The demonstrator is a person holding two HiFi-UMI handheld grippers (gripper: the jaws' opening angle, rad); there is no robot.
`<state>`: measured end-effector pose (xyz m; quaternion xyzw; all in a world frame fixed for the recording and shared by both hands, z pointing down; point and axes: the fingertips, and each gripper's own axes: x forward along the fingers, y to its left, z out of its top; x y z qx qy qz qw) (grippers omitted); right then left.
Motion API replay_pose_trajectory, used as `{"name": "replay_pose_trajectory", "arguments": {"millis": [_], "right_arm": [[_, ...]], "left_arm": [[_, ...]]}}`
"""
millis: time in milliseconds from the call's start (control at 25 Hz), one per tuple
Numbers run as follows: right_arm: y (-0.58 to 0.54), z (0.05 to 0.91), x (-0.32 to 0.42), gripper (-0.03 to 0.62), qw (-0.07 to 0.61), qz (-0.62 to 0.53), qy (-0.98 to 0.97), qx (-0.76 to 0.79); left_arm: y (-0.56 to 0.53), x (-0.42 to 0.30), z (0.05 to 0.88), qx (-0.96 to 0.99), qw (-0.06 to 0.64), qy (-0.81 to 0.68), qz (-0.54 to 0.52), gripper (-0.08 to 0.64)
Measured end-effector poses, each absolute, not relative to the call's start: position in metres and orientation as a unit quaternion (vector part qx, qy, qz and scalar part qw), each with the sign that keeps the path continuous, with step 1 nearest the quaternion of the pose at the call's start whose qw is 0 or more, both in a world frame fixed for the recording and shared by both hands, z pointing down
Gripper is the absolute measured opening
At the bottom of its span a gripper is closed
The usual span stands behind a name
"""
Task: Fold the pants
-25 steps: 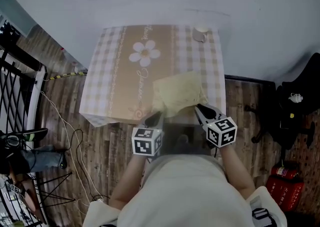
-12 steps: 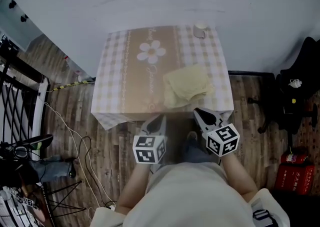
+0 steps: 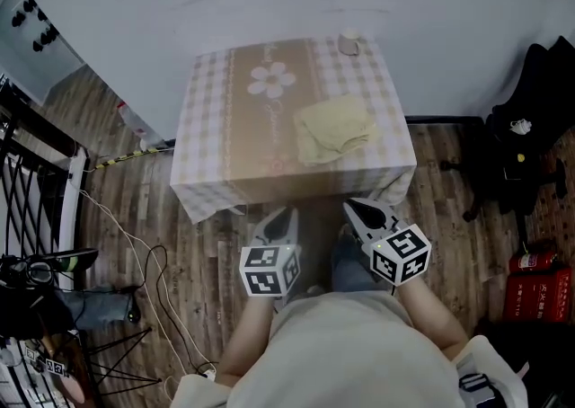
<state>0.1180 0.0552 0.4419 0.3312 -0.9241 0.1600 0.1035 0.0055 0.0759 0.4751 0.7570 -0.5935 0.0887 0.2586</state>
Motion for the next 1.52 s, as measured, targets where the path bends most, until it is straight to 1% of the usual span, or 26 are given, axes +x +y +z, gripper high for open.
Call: {"name": "replay_pose_trajectory", "arguments": {"millis": [640,1520], "right_arm": [[0.122,0.428,0.108,0.002,0.088,0.136,-0.931,0.327],[0.12,0.418,0.116,0.0,0.084,0.107,-0.929,0.344]], "left_arm": [[0.147,0.008,0.468,0.76,0.246,-0.596,0.078,0.021],[0.148,0.007,0.471,0.76,0.259,-0.592,0.077,0.021]]}}
